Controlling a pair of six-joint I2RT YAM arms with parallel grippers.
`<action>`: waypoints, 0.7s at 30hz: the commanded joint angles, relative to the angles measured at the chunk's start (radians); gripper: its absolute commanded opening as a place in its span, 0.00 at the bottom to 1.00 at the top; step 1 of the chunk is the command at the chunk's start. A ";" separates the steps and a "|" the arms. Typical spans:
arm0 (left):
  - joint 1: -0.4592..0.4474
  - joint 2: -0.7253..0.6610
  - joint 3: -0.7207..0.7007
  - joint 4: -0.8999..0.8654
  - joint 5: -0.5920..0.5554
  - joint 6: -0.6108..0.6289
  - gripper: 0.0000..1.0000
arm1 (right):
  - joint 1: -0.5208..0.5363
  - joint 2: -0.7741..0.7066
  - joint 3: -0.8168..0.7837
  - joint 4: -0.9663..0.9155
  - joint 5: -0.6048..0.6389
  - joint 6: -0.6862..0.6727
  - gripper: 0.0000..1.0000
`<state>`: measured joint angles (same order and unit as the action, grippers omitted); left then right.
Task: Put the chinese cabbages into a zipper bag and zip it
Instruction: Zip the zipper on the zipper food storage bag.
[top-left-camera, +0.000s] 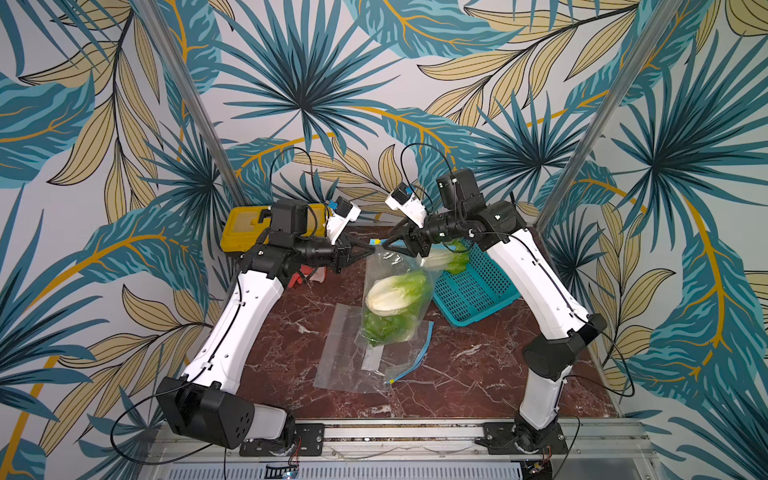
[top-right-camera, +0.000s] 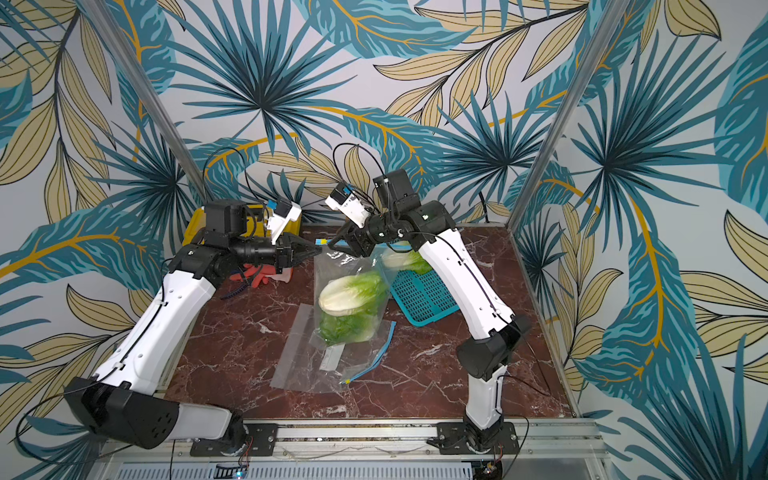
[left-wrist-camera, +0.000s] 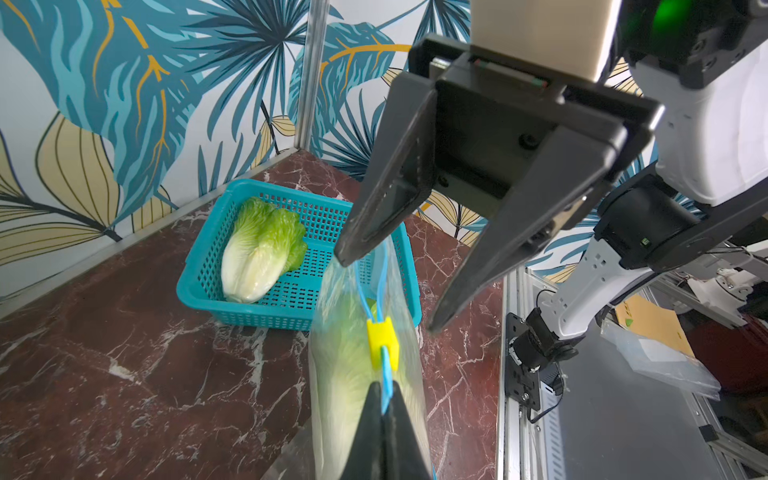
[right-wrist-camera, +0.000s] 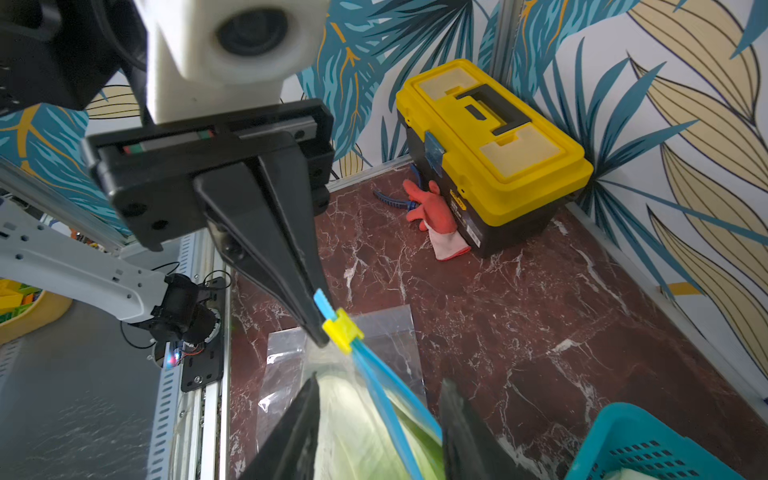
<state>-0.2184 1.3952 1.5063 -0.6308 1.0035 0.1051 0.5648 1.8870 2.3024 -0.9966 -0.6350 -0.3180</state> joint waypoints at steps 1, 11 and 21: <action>-0.012 -0.004 0.043 -0.013 0.020 0.036 0.00 | 0.009 0.005 0.019 -0.037 -0.063 -0.003 0.47; -0.032 0.002 0.067 -0.056 0.026 0.071 0.00 | 0.010 0.047 0.019 -0.076 -0.168 -0.030 0.40; -0.039 0.011 0.070 -0.073 0.007 0.085 0.00 | 0.008 0.052 0.024 -0.054 -0.197 0.014 0.32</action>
<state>-0.2531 1.4143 1.5417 -0.7040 1.0054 0.1715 0.5701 1.9434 2.3116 -1.0378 -0.8024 -0.3195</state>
